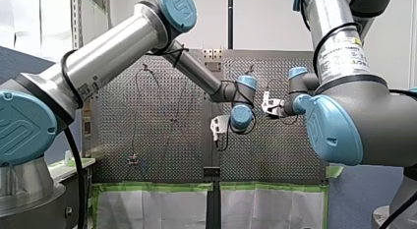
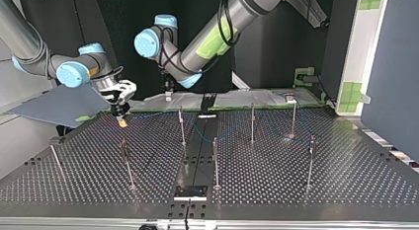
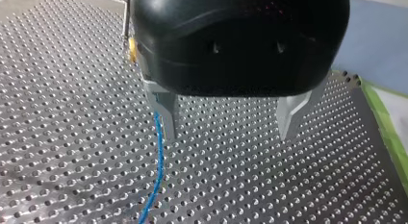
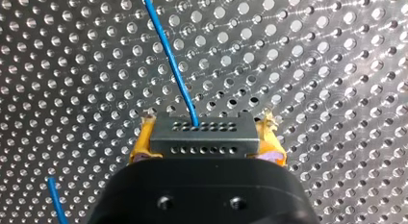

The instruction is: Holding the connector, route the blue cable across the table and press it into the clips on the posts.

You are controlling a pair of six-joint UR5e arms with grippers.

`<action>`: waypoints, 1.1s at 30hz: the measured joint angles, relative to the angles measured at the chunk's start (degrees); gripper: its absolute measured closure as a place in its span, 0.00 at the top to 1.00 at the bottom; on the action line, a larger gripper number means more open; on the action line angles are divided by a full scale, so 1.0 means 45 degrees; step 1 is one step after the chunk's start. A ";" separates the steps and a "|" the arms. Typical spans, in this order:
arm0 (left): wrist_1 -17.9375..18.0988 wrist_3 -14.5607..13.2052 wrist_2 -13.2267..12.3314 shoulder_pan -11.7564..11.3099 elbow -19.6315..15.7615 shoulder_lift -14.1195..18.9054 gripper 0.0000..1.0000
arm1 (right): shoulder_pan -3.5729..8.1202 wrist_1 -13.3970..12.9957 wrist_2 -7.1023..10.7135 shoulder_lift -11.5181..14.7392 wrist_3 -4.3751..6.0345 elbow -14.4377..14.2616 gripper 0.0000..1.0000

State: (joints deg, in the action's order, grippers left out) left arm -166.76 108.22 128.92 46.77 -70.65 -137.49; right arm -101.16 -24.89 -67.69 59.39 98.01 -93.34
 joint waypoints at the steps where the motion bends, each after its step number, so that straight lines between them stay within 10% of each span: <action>1: 0.0058 0.0004 0.0052 0.0009 0.0139 -0.0137 1.00 | 0.0006 -0.0005 0.0012 0.0000 0.0001 0.0002 0.00; 33: 0.0968 -0.0104 0.1198 -0.0266 0.3663 -0.2145 1.00 | 0.0043 -0.0011 0.0117 0.0001 0.0000 0.0004 0.00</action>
State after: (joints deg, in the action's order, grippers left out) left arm -162.41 107.75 134.31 45.58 -54.16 -147.14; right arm -100.96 -24.94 -67.16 59.40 98.01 -93.33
